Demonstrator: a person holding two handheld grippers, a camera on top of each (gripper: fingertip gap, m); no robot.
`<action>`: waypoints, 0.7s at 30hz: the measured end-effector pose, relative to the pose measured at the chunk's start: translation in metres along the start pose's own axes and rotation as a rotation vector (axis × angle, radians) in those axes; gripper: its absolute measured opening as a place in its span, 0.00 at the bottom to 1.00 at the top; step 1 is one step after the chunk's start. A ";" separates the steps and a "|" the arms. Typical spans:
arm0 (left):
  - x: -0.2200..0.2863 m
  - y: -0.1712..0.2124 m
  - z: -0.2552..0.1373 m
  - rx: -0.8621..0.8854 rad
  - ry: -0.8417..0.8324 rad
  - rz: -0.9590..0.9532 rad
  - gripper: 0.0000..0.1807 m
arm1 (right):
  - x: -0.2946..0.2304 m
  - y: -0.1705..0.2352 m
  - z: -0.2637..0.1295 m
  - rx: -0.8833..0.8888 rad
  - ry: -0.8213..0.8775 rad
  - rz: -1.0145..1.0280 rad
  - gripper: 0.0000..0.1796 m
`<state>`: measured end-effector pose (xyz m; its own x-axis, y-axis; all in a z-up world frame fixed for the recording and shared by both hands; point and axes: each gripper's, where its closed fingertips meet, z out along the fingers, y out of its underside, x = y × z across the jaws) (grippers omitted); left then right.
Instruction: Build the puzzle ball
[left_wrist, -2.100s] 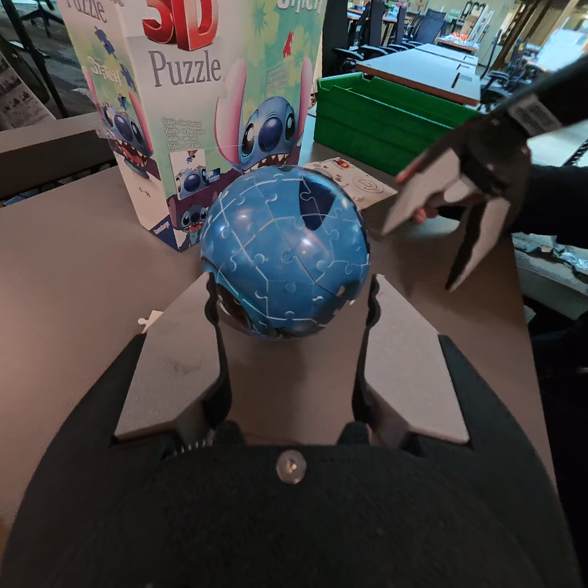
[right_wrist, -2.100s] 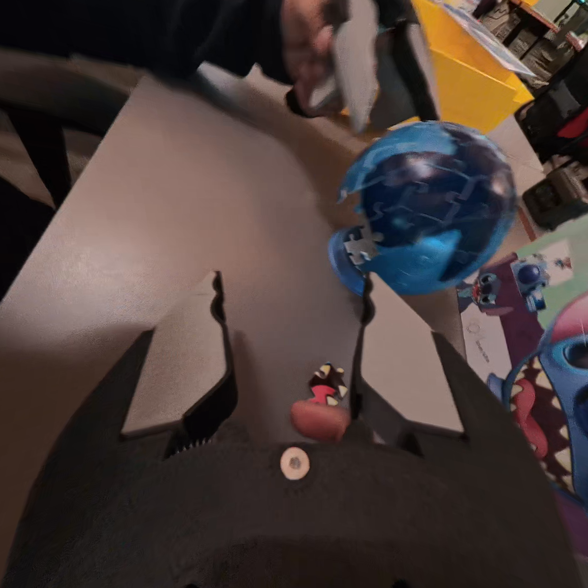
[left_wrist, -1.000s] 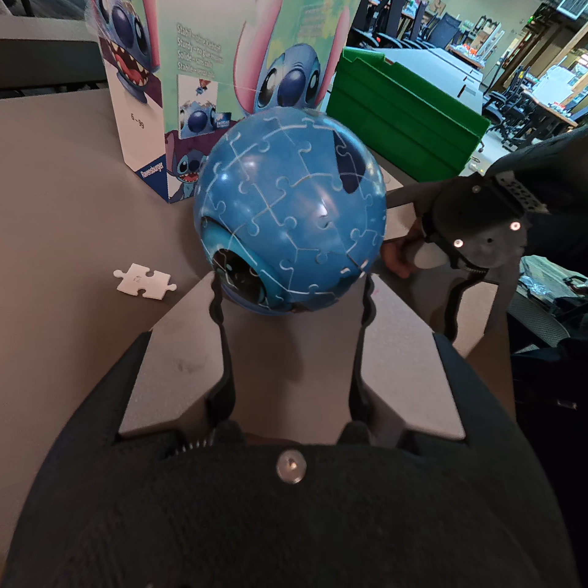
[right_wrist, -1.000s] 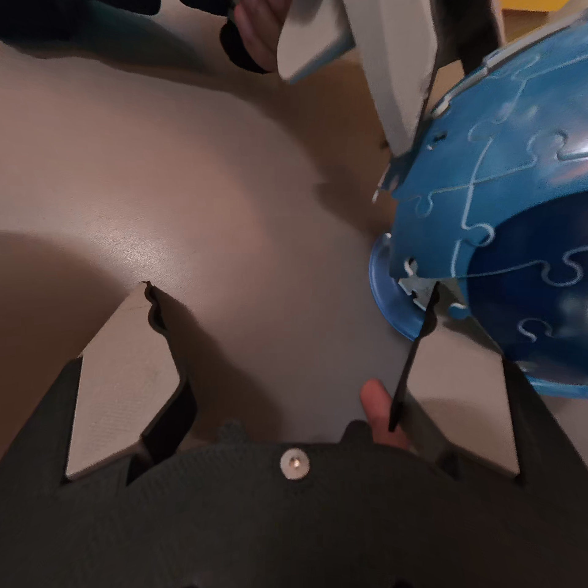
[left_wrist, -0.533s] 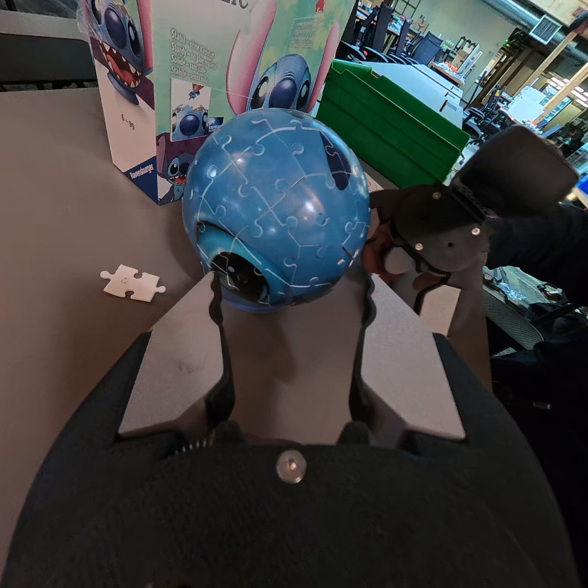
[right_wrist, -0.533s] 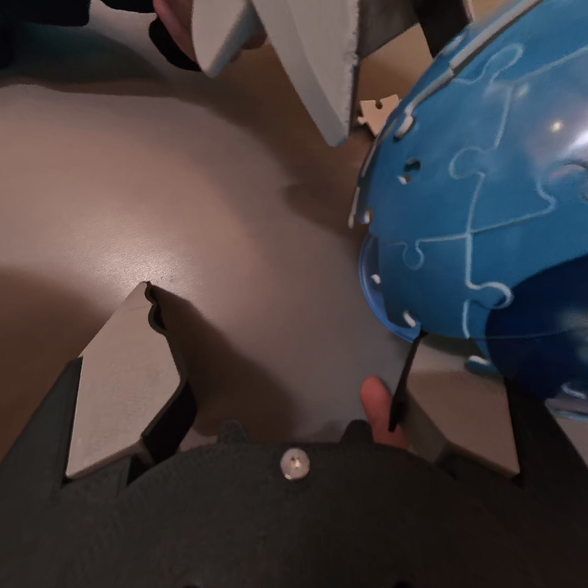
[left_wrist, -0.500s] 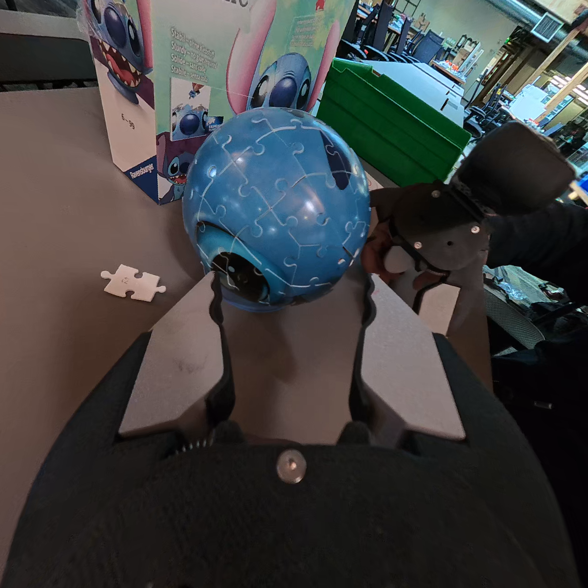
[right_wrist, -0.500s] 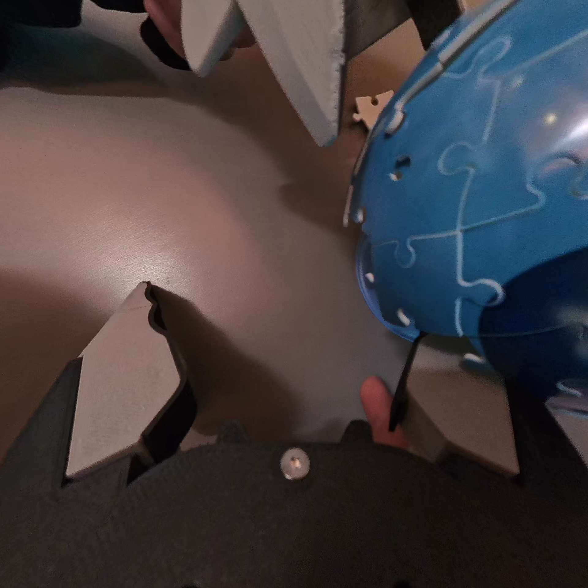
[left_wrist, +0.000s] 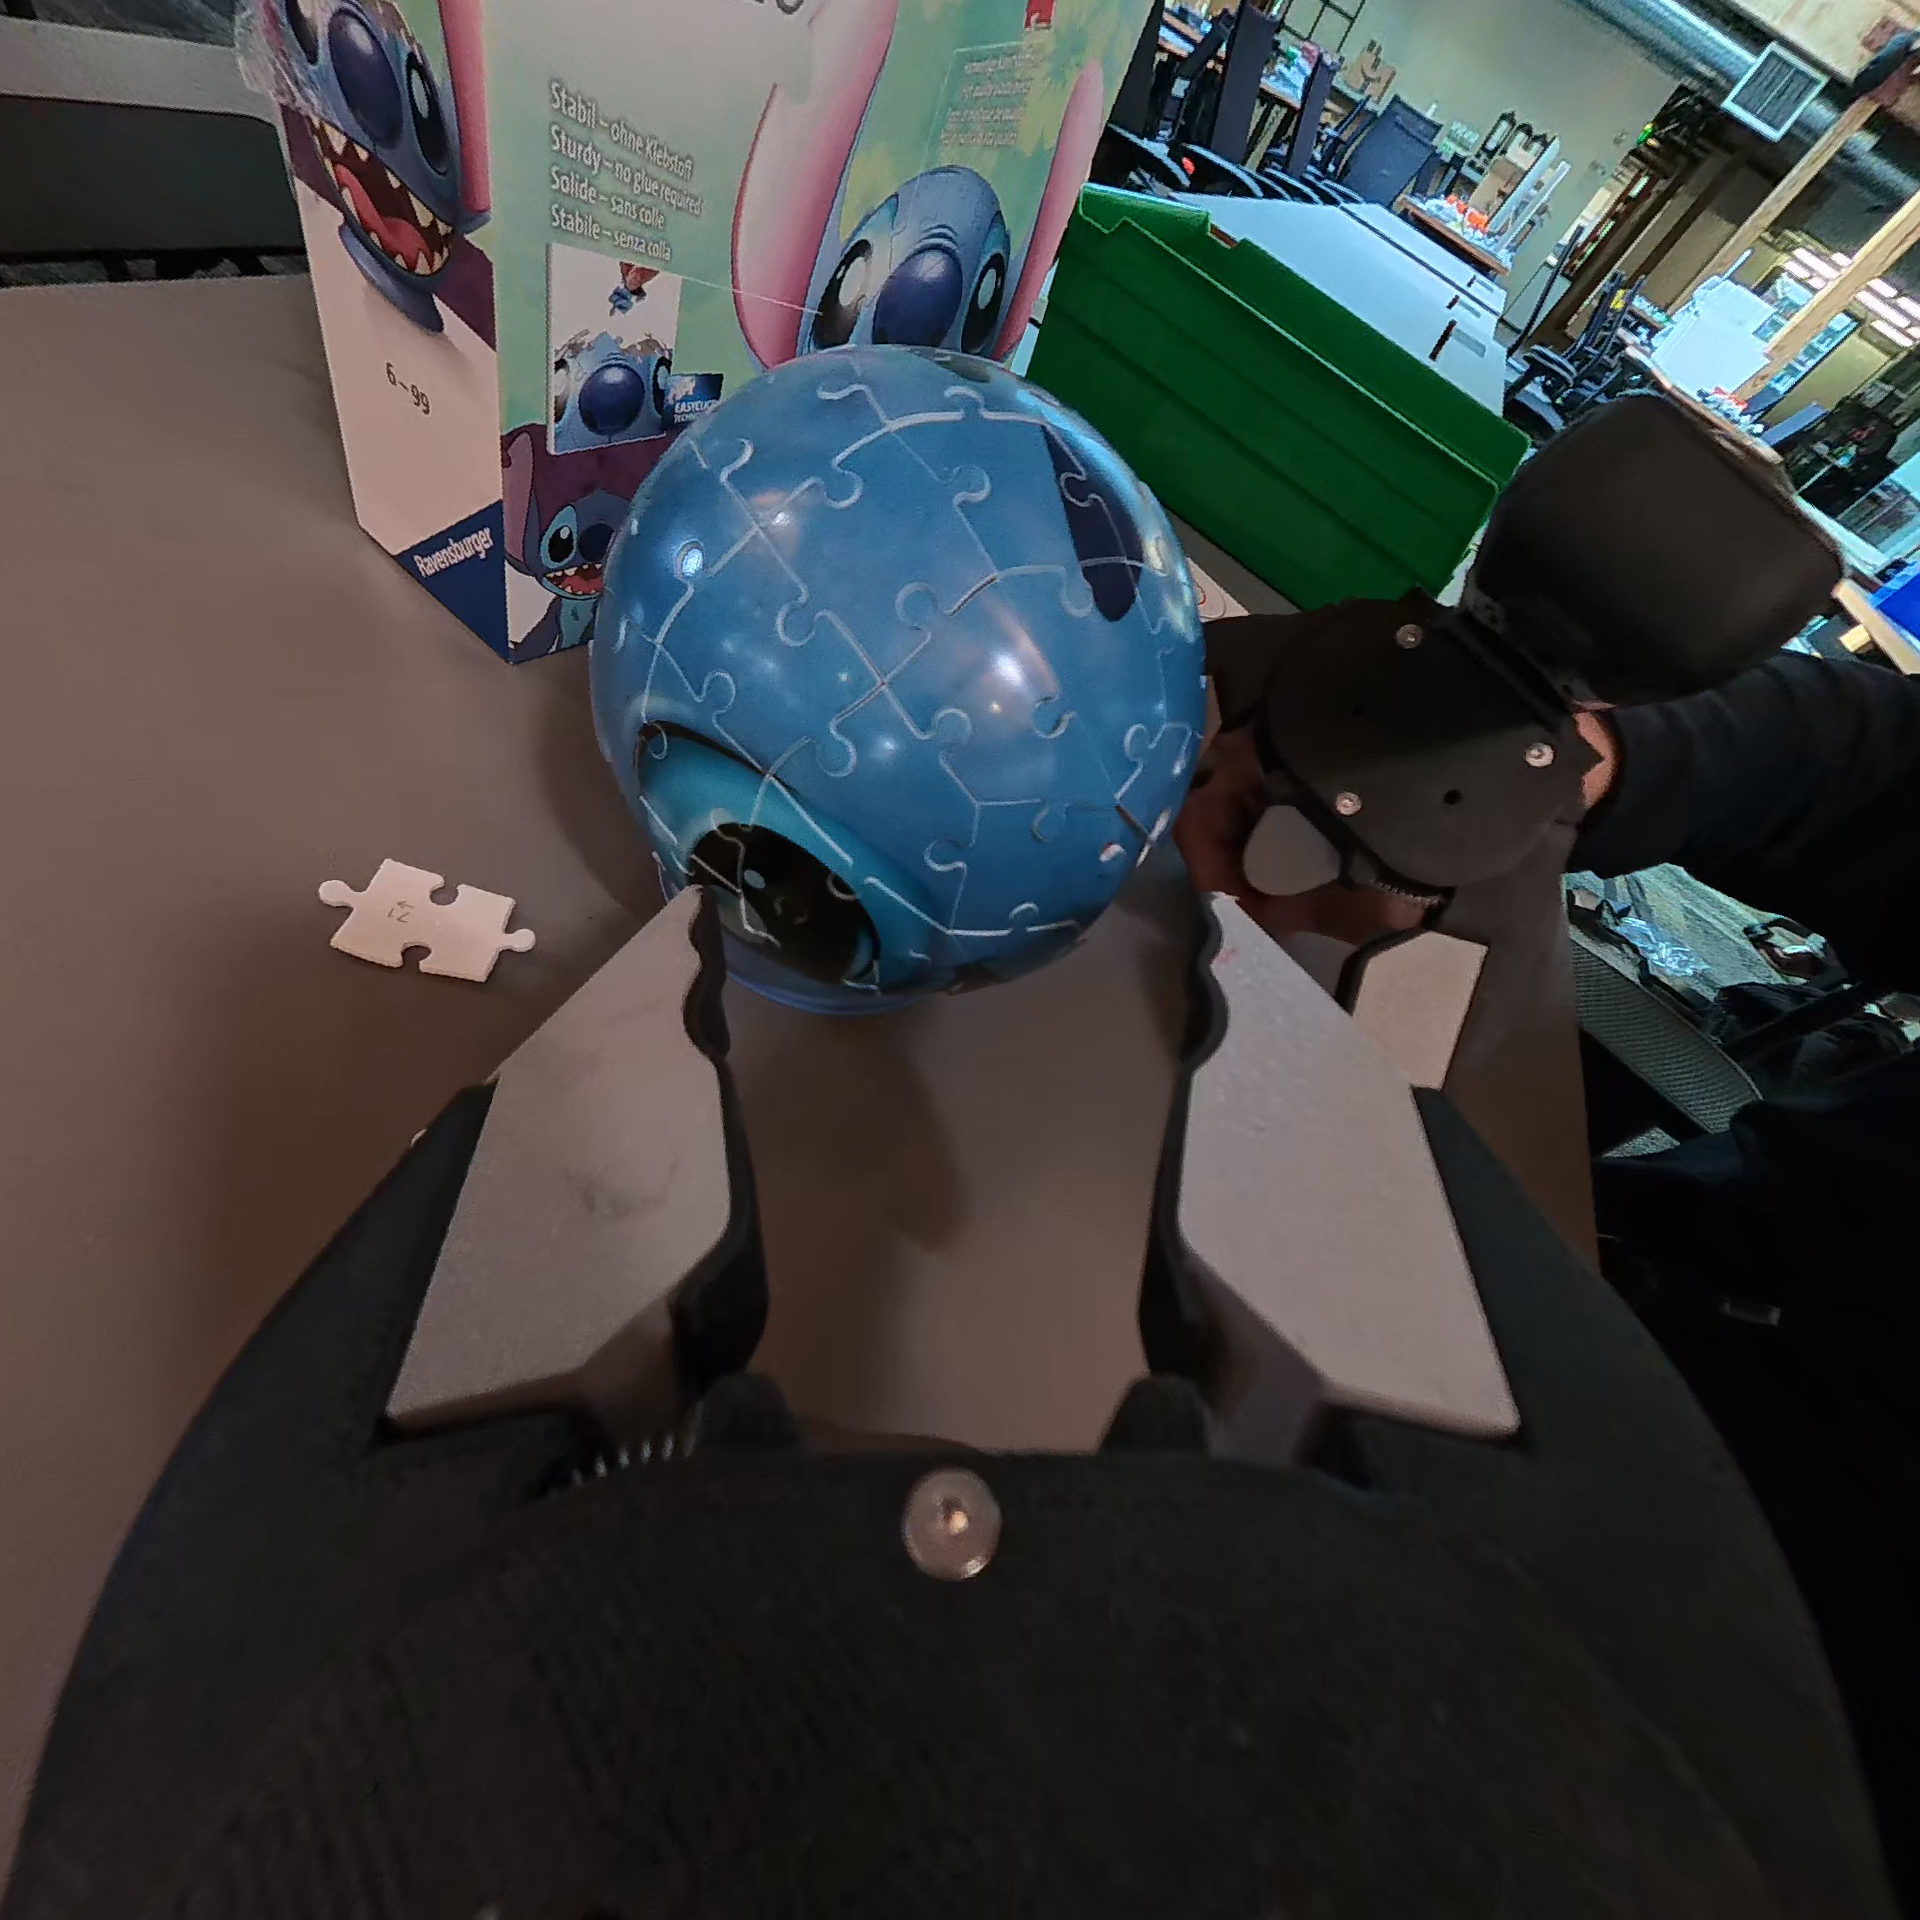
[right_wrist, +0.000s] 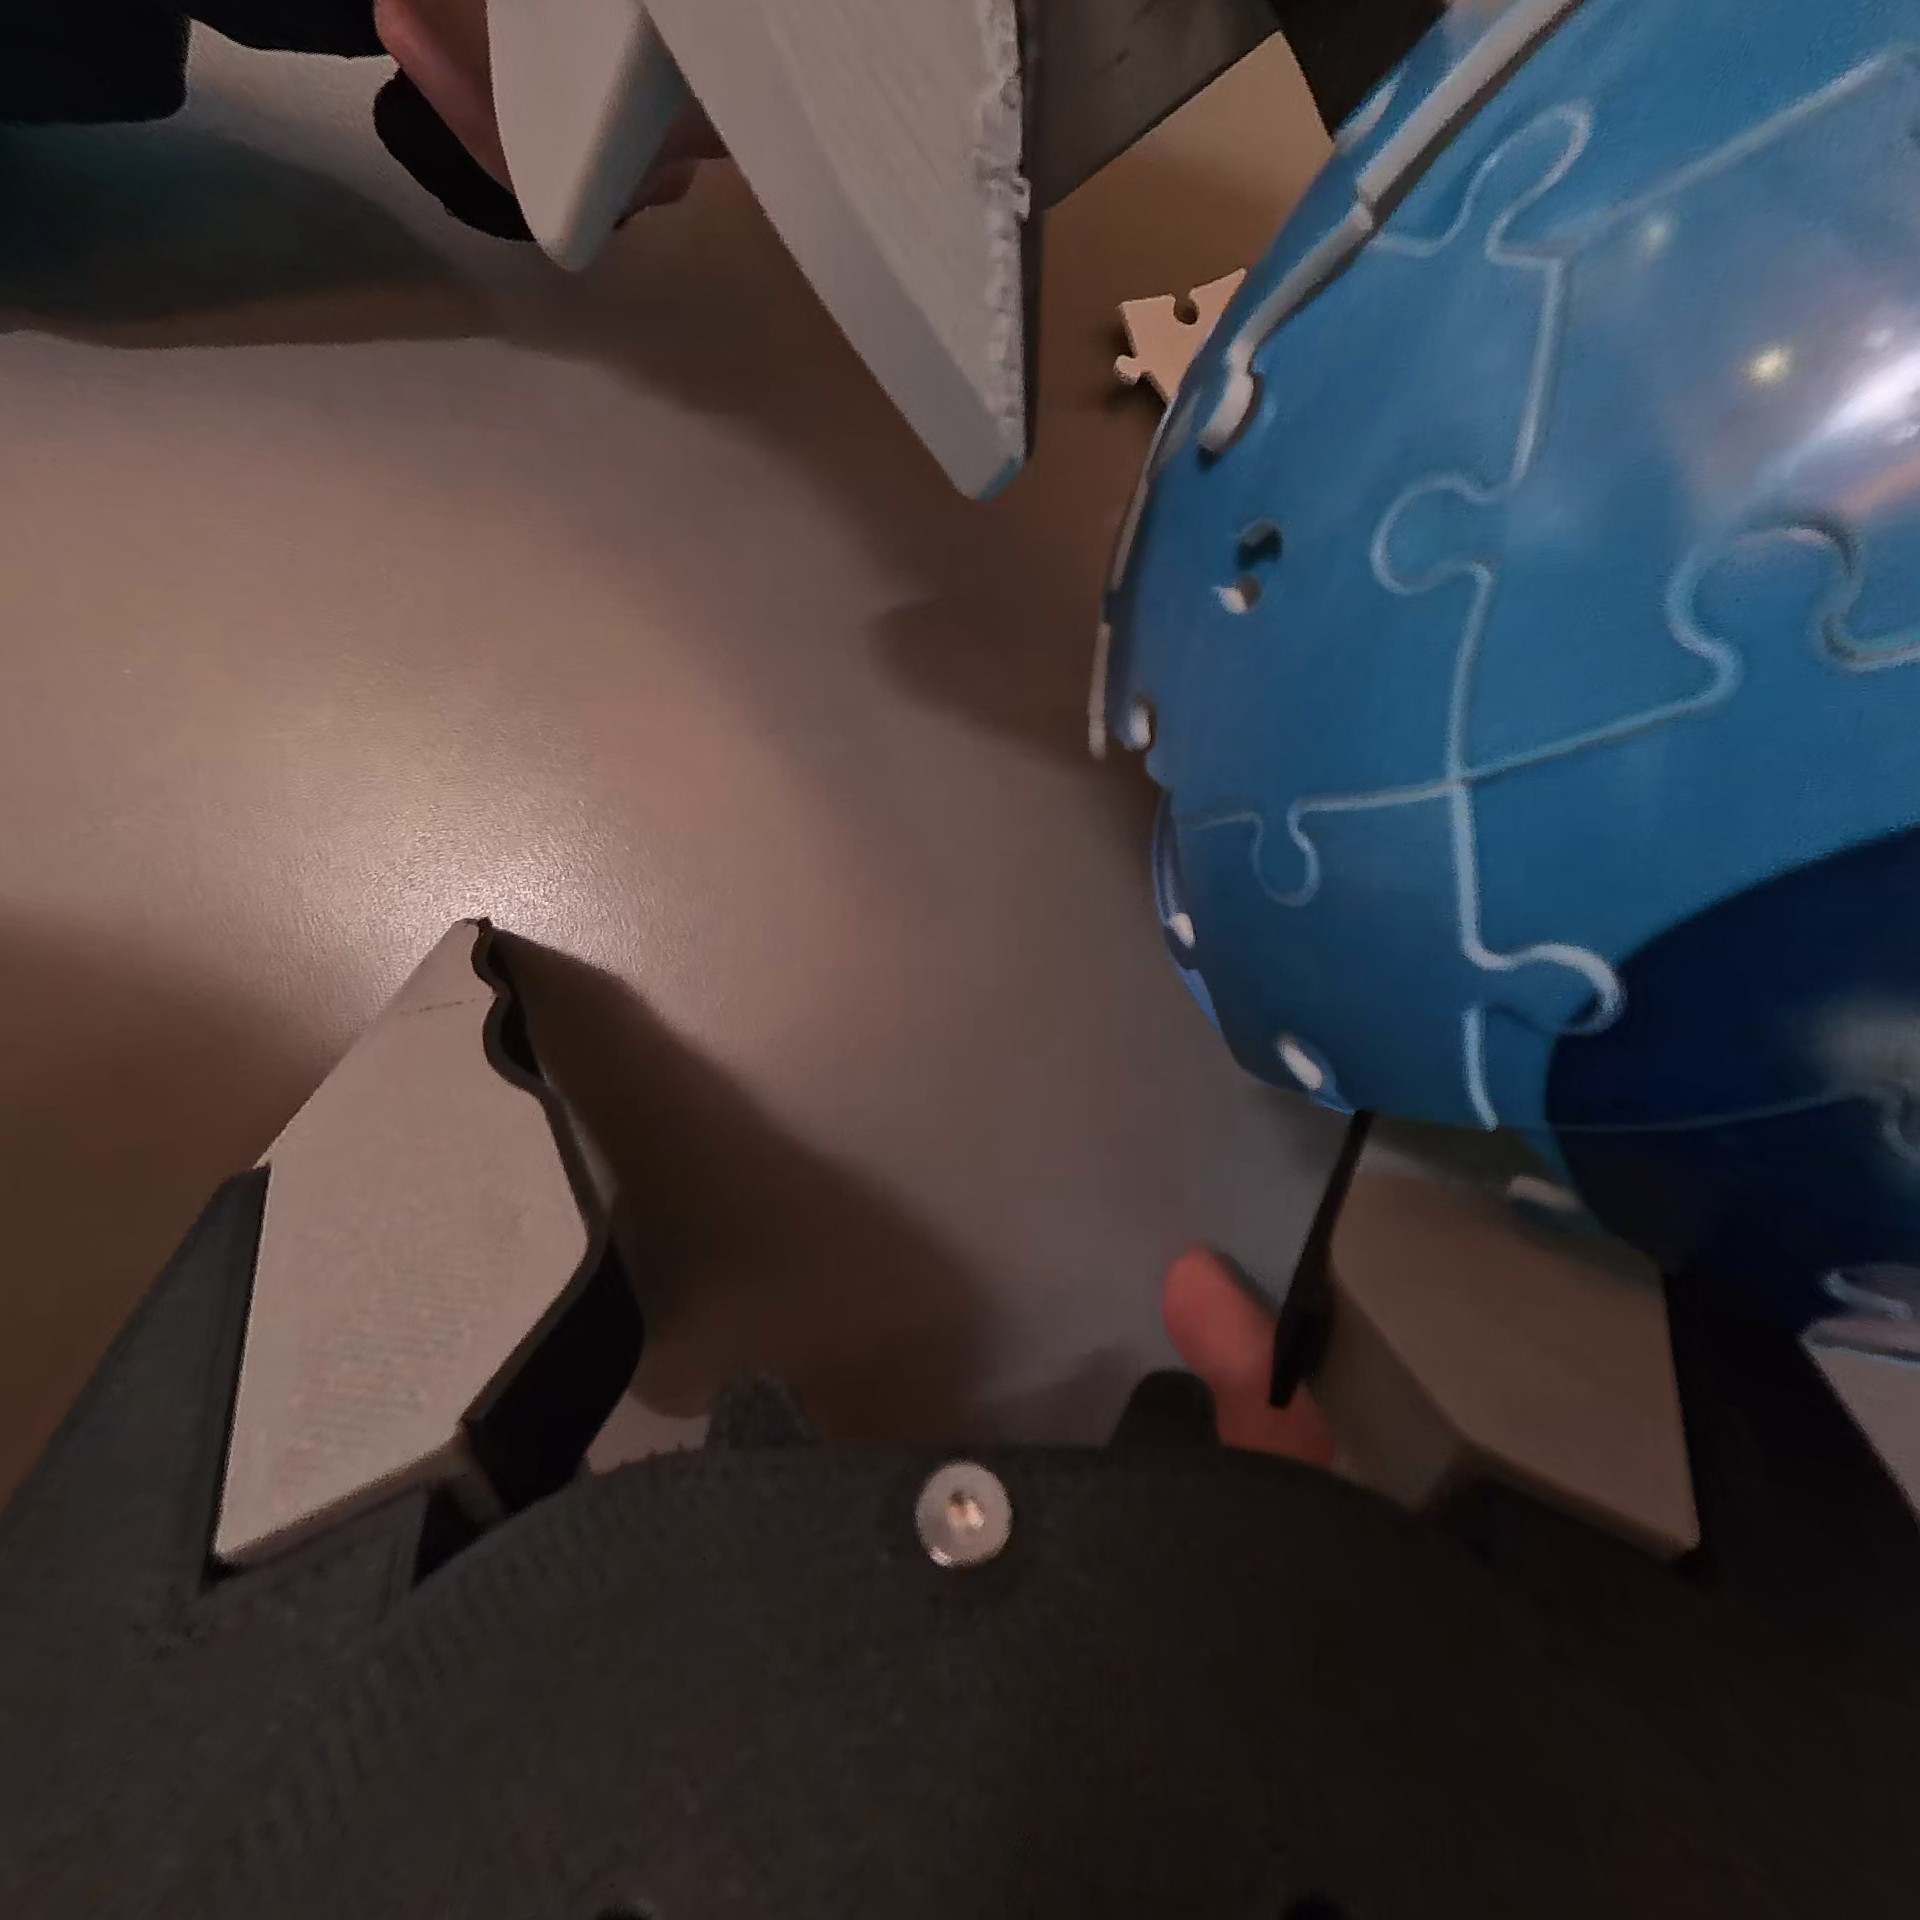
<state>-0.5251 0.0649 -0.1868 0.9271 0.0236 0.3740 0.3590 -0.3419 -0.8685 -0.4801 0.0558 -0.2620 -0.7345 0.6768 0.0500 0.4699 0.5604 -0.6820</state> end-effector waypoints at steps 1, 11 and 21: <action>0.000 0.000 0.000 0.002 0.001 0.001 0.48 | -0.001 0.000 0.001 -0.008 0.004 0.005 0.88; 0.000 -0.002 -0.002 0.008 0.006 -0.003 0.48 | -0.001 -0.002 0.004 0.006 0.028 0.035 0.87; 0.000 -0.001 -0.002 0.005 0.003 -0.002 0.48 | -0.007 0.000 -0.004 -0.009 0.069 -0.007 0.87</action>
<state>-0.5259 0.0636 -0.1859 0.9261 0.0220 0.3766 0.3615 -0.3374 -0.8692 -0.4728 0.0531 -0.2598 -0.7026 0.7037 0.1054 0.4694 0.5698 -0.6745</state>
